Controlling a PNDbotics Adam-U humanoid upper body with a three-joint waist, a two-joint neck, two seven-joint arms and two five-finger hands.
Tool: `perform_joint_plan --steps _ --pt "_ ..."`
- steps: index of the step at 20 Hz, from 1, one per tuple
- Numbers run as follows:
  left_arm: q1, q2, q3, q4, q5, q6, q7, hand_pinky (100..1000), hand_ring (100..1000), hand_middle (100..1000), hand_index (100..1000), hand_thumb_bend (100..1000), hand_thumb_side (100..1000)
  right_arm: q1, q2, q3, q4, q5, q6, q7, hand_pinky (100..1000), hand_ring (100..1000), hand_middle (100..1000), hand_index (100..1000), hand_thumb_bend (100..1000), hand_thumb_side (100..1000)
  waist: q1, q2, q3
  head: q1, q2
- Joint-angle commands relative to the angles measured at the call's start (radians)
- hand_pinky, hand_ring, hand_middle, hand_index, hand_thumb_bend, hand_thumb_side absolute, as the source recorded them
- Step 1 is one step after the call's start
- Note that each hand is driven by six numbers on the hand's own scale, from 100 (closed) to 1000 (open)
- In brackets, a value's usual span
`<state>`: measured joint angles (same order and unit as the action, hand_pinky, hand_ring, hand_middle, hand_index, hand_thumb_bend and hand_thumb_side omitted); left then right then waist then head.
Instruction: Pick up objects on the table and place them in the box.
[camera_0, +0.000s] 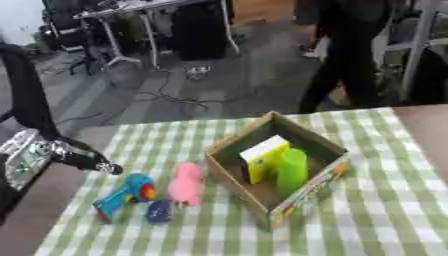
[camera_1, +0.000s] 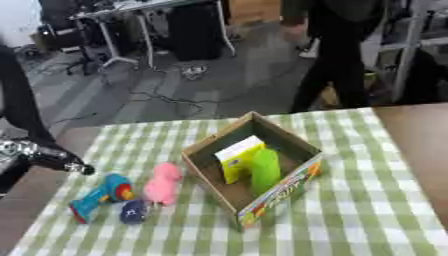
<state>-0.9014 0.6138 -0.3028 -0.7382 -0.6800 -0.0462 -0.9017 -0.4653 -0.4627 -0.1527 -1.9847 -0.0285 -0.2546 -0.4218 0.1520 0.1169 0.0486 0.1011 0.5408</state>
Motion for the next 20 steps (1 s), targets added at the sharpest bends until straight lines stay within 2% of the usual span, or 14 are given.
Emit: perform_joint_plan --steps 1,2,3,6,7,8,9,13,20 --pt "-0.034 0.003 0.021 0.024 -0.047 -0.017 -0.005 1000 1000 1000 1000 650 1000 -0.014 -0.013 0.001 -0.015 -0.006 -0.002 0.005 829 895 833 945 100 1000 -0.019 -0.034 0.0 0.002 -0.012" --pt "-0.035 -0.004 0.023 0.033 -0.065 -0.021 -0.005 1000 1000 1000 1000 659 1000 -0.014 -0.012 0.002 -0.015 -0.006 -0.002 0.006 829 895 833 945 100 1000 -0.02 -0.034 -0.001 0.002 -0.013" --pt "-0.036 -0.01 0.026 0.041 -0.08 -0.024 -0.005 1000 1000 1000 1000 710 1000 -0.014 -0.012 0.002 -0.015 -0.007 -0.002 0.007 829 895 832 944 100 1000 -0.02 -0.034 -0.002 0.002 -0.014" --pt "-0.037 -0.022 0.036 0.062 -0.118 -0.03 -0.005 1000 1000 1000 1000 731 1000 -0.014 -0.012 0.002 -0.015 -0.007 -0.002 0.007 829 895 832 944 100 1000 -0.02 -0.033 -0.004 0.002 -0.015" --pt "-0.035 -0.025 0.036 0.07 -0.129 -0.031 -0.005 1000 1000 1000 1000 841 1000 -0.014 -0.012 0.002 -0.015 -0.007 -0.003 0.007 829 894 832 944 100 1000 -0.02 -0.033 -0.005 0.001 -0.016" --pt "-0.033 -0.029 0.036 0.08 -0.141 -0.032 -0.005 1000 1000 1000 1000 841 1000 -0.014 -0.012 0.002 -0.015 -0.007 -0.003 0.007 829 894 832 944 100 1000 -0.02 -0.033 -0.006 0.001 -0.016" --pt "-0.027 -0.033 0.037 0.095 -0.152 -0.029 -0.005 1000 1000 1000 1000 983 977 -0.014 -0.012 0.001 -0.015 -0.007 -0.003 0.007 828 894 831 936 100 1000 -0.02 -0.031 -0.007 0.0 -0.016" --pt "-0.009 -0.053 0.052 0.163 -0.177 -0.001 -0.005 1000 1000 1000 1000 997 941 -0.013 -0.012 0.0 -0.015 -0.007 -0.002 0.006 828 894 831 936 100 1000 -0.022 -0.029 -0.009 -0.001 -0.015" --pt "0.001 -0.053 0.063 0.183 -0.227 0.069 -0.005 1000 1000 1000 1000 1000 973 -0.011 -0.014 -0.001 -0.015 -0.005 -0.003 0.005 828 894 830 933 100 1000 -0.023 -0.029 -0.009 -0.001 -0.013"
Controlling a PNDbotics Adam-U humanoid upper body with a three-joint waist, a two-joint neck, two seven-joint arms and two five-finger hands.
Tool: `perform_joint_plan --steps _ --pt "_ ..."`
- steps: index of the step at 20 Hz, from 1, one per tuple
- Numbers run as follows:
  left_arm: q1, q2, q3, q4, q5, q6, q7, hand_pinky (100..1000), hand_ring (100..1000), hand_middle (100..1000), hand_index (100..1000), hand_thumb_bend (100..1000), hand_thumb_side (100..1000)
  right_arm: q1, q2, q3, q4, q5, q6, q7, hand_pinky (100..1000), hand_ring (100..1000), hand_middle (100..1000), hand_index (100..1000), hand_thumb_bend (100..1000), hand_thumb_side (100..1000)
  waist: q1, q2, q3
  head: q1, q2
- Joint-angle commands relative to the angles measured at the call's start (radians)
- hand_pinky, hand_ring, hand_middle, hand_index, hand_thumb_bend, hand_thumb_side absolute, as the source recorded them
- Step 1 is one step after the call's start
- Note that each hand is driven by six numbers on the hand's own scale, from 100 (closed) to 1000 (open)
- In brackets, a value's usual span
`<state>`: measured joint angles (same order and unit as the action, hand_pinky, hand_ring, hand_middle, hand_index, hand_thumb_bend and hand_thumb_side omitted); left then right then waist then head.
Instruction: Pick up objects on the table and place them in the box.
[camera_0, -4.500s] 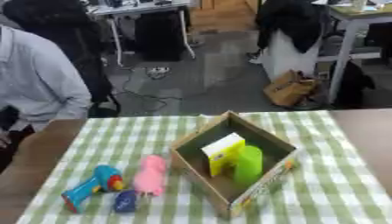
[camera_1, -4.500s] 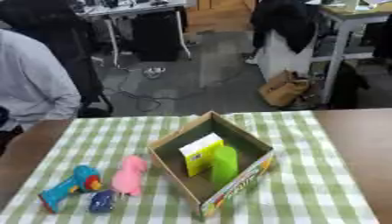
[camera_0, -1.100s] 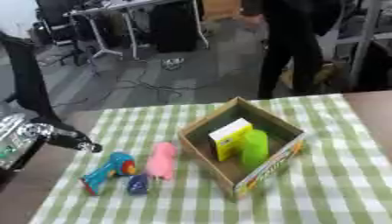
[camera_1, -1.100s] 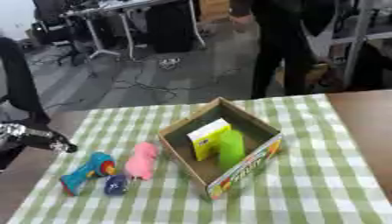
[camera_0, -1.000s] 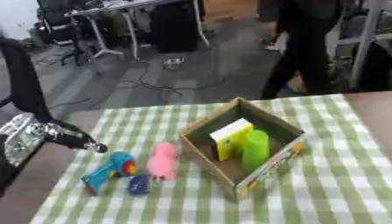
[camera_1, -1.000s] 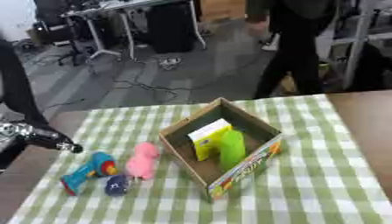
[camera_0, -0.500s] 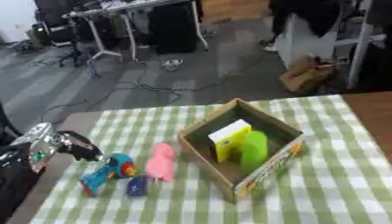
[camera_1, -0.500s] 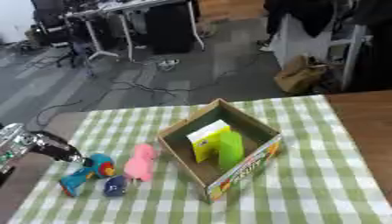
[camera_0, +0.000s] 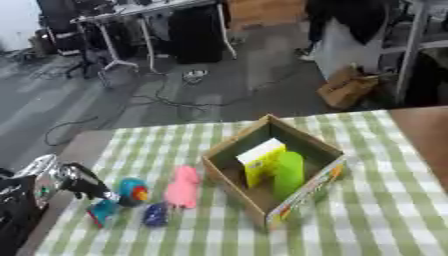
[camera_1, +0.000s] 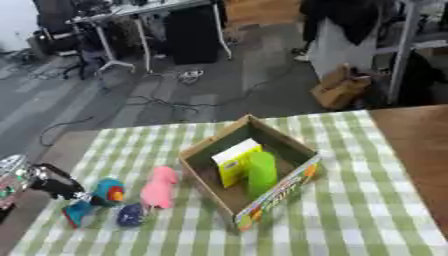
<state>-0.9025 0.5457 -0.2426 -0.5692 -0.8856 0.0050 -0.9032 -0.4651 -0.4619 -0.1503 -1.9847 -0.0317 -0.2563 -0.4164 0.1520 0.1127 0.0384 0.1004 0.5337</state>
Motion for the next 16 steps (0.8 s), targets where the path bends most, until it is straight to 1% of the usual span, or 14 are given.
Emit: perform_joint_plan --steps 1,9,16 --pt "0.004 0.015 0.003 0.016 -0.025 0.017 -0.004 1000 1000 1000 1000 1000 977 -0.011 -0.014 -0.003 -0.015 -0.001 -0.001 0.0 828 894 830 933 100 1000 -0.023 -0.025 0.002 0.0 -0.005" --pt "0.031 0.008 0.014 0.028 -0.041 0.001 -0.004 1000 1000 1000 1000 998 993 -0.008 -0.016 -0.006 -0.015 0.0 -0.003 -0.004 828 894 830 933 100 1000 -0.026 -0.023 -0.005 0.001 -0.012" --pt "0.041 -0.004 0.011 0.031 -0.029 -0.028 -0.004 1000 1000 1000 1000 958 974 -0.006 -0.016 -0.008 -0.015 0.0 -0.003 -0.009 828 894 830 934 100 1000 -0.026 -0.022 -0.007 0.005 -0.011"
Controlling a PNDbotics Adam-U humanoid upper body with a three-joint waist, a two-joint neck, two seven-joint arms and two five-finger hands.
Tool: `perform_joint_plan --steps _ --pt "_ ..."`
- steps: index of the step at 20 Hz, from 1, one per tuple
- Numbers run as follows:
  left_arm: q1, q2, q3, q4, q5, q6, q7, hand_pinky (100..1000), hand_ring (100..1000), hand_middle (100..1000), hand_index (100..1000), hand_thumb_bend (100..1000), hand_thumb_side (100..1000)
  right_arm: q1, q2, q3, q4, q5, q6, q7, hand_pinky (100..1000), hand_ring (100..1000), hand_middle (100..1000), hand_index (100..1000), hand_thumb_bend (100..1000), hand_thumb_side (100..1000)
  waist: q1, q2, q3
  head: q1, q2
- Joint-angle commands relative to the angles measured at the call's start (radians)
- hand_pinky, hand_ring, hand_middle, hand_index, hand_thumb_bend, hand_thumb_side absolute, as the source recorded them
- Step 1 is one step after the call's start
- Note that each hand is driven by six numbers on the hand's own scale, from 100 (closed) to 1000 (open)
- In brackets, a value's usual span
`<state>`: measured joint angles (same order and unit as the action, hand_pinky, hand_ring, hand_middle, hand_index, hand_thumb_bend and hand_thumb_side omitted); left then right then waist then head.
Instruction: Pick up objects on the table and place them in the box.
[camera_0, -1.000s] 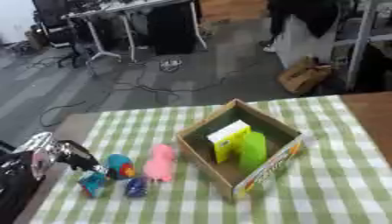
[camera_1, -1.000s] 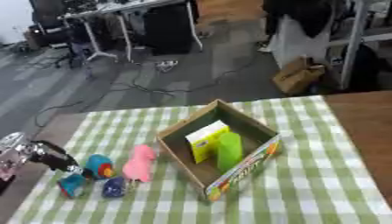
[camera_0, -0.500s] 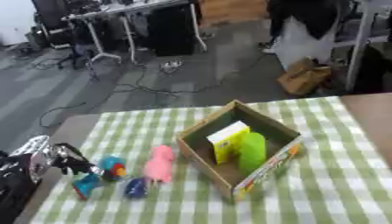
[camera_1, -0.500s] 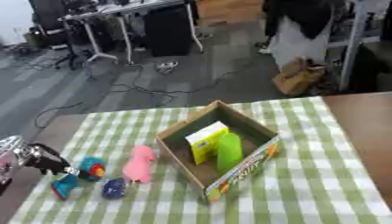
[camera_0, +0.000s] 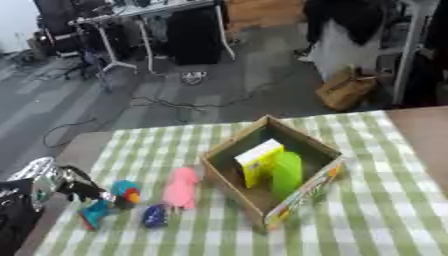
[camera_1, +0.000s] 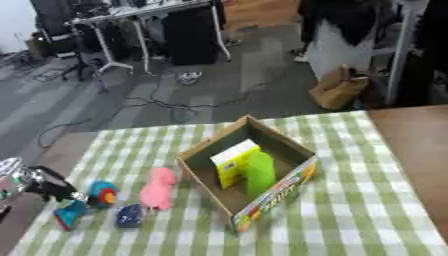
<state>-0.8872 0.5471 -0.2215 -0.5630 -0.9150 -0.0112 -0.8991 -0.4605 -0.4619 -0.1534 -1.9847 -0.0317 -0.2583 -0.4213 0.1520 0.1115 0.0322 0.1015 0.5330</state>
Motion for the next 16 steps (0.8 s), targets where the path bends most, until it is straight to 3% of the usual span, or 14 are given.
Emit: perform_joint_plan --steps 1,2,5,8,9,13,16 --pt "0.026 -0.006 -0.011 0.025 0.001 -0.016 -0.008 1000 1000 1000 1000 958 974 -0.01 -0.016 -0.005 -0.015 0.0 -0.001 -0.005 828 894 830 934 100 1000 -0.026 -0.021 -0.002 0.004 -0.01" --pt "0.029 -0.006 -0.012 0.025 0.009 -0.029 -0.008 1000 1000 1000 1000 938 940 -0.009 -0.016 -0.006 -0.015 0.0 -0.001 -0.006 827 894 830 934 100 1000 -0.026 -0.022 -0.002 0.004 -0.009" --pt "0.03 0.003 -0.019 0.02 0.025 -0.08 -0.008 1000 1000 1000 1000 909 950 -0.007 -0.015 -0.005 -0.015 0.001 0.002 -0.007 827 894 830 934 100 1000 -0.025 -0.022 -0.002 0.004 -0.009" --pt "0.026 0.011 -0.02 0.024 0.032 -0.122 -0.008 1000 1000 1000 1000 916 837 -0.008 -0.015 -0.003 -0.015 0.001 0.003 -0.005 827 894 830 934 100 1000 -0.024 -0.023 -0.001 0.005 -0.008" --pt "0.026 0.013 -0.02 0.029 0.028 -0.132 -0.008 1000 1000 1000 1000 916 837 -0.008 -0.014 -0.002 -0.015 0.0 0.003 -0.004 827 894 830 934 100 1000 -0.024 -0.023 -0.001 0.005 -0.009" --pt "0.028 0.011 -0.018 0.034 -0.014 -0.15 -0.008 1000 1000 1000 1000 942 810 -0.009 -0.013 -0.001 -0.015 -0.002 0.002 -0.001 827 894 829 934 100 1000 -0.024 -0.022 -0.002 0.004 -0.015" --pt "0.028 0.005 -0.016 0.026 -0.043 -0.156 -0.008 1000 1000 1000 1000 914 812 -0.009 -0.011 0.0 -0.015 -0.003 0.002 0.0 827 894 829 934 100 1000 -0.024 -0.021 -0.003 0.005 -0.015"
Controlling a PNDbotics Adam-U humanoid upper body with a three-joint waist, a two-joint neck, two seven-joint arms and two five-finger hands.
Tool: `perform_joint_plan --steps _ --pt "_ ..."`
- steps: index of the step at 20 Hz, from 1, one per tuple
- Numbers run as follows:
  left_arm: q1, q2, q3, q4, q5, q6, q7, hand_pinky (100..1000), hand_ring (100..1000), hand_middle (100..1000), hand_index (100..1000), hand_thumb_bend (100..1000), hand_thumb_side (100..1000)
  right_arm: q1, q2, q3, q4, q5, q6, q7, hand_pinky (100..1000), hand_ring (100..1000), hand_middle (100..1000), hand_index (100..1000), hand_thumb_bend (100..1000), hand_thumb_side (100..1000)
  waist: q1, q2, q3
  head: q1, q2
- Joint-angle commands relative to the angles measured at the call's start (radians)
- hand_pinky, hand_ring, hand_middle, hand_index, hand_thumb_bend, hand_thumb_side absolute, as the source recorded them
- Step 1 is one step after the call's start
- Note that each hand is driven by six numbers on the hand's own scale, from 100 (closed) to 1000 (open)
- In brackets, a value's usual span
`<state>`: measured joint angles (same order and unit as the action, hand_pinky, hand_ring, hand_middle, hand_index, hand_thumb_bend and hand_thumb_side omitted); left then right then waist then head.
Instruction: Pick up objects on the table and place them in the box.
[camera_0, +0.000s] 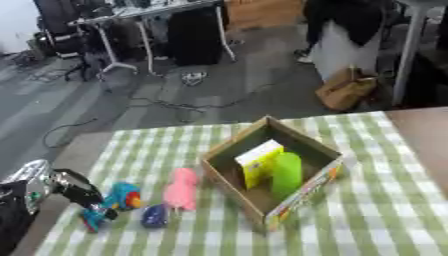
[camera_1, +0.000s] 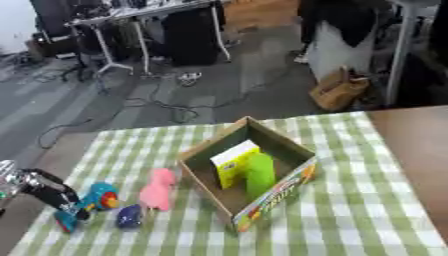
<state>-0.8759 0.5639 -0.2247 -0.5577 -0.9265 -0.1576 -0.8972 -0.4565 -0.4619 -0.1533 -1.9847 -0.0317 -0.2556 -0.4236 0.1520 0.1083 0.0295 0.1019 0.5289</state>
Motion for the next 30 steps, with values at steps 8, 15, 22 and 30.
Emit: perform_joint_plan --steps 8,15,22,30 --pt "0.021 -0.032 -0.018 -0.012 -0.112 0.039 0.012 979 947 972 1000 859 850 -0.012 -0.011 -0.002 -0.015 -0.003 0.0 0.004 827 893 829 933 100 1000 -0.026 -0.016 -0.003 0.009 -0.011" --pt "0.028 -0.058 -0.017 0.002 -0.178 0.071 0.06 889 806 885 1000 835 869 -0.009 -0.011 -0.004 -0.015 0.0 0.0 0.002 827 893 828 933 100 1000 -0.027 -0.017 -0.011 0.012 -0.013" --pt "0.035 -0.075 -0.018 0.018 -0.239 0.073 0.1 759 678 804 976 851 854 -0.009 -0.011 -0.006 -0.015 0.001 -0.001 0.0 827 893 828 933 100 1000 -0.025 -0.018 -0.015 0.02 -0.014" --pt "0.047 -0.095 -0.009 0.039 -0.318 0.095 0.182 582 517 615 839 751 830 -0.005 -0.012 -0.008 -0.015 0.003 0.0 -0.001 827 893 828 933 100 1000 -0.023 -0.017 -0.02 0.024 -0.01"
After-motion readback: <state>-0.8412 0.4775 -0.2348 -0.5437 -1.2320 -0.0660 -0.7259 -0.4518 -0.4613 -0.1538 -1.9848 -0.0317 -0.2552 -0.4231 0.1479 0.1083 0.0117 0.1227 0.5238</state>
